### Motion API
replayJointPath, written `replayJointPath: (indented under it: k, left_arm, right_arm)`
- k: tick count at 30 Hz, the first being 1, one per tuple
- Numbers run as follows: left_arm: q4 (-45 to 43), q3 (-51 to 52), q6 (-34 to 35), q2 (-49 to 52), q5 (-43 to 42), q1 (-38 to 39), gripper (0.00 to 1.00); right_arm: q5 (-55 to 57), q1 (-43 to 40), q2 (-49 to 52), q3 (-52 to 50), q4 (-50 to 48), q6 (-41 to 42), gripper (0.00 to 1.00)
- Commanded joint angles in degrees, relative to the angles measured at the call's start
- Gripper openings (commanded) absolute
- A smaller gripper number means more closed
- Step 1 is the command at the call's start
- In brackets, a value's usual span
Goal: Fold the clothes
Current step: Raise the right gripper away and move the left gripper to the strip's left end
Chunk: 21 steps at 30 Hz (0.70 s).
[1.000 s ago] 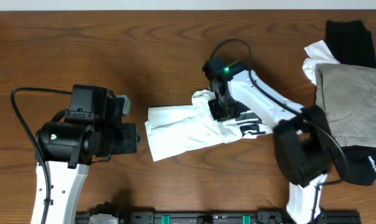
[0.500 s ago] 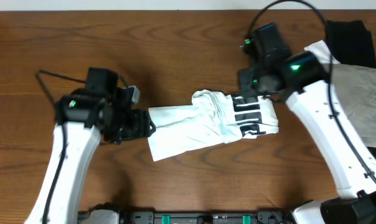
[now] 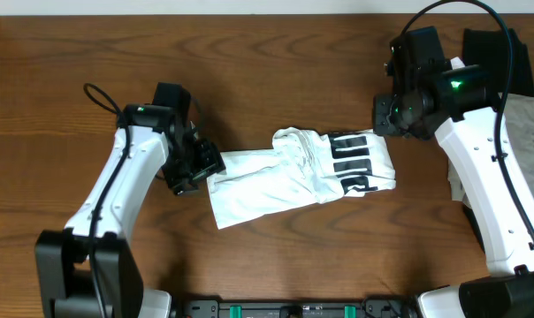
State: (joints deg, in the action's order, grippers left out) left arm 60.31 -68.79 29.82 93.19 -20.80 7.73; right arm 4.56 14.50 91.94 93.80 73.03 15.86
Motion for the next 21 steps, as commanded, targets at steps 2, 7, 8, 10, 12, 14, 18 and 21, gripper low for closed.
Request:
replayJointPath:
  k: [2,7,8,10,12,14,18,21]
  left_arm:
    - [-2.2,0.5,11.8,2.8,1.2,0.7,0.68]
    - [-5.7,3.3,20.1,3.7,4.4,3.3,0.69]
    - [-7.2,4.6,21.4,3.7,4.4,4.2,0.69]
    - [-10.1,7.1,23.6,3.7,4.4,5.5,0.68]
    - [-13.3,10.1,25.4,3.7,4.4,6.0,0.68]
    - [-15.1,12.4,25.9,3.7,5.8,5.9,0.69]
    - [-14.7,14.5,26.2,3.7,11.5,5.9,0.68]
    - [-14.5,15.0,26.2,3.7,12.8,5.9,0.68]
  right_arm:
    - [0.4,-0.3,-1.3,-0.1,0.1,-0.5,0.34]
    - [0.4,-0.3,-1.3,-0.1,0.1,-0.5,0.33]
    - [0.4,-0.3,-1.3,-0.1,0.1,-0.5,0.33]
    - [0.4,-0.3,-1.3,-0.1,0.1,-0.5,0.33]
    - [0.4,-0.3,-1.3,-0.1,0.1,-0.5,0.33]
    - [0.4,-0.3,-1.3,-0.1,0.2,-0.5,0.33]
    - [0.6,-0.3,-1.3,-0.1,0.5,-0.7,0.33]
    - [0.7,-0.3,-1.3,-0.1,0.5,-0.7,0.33]
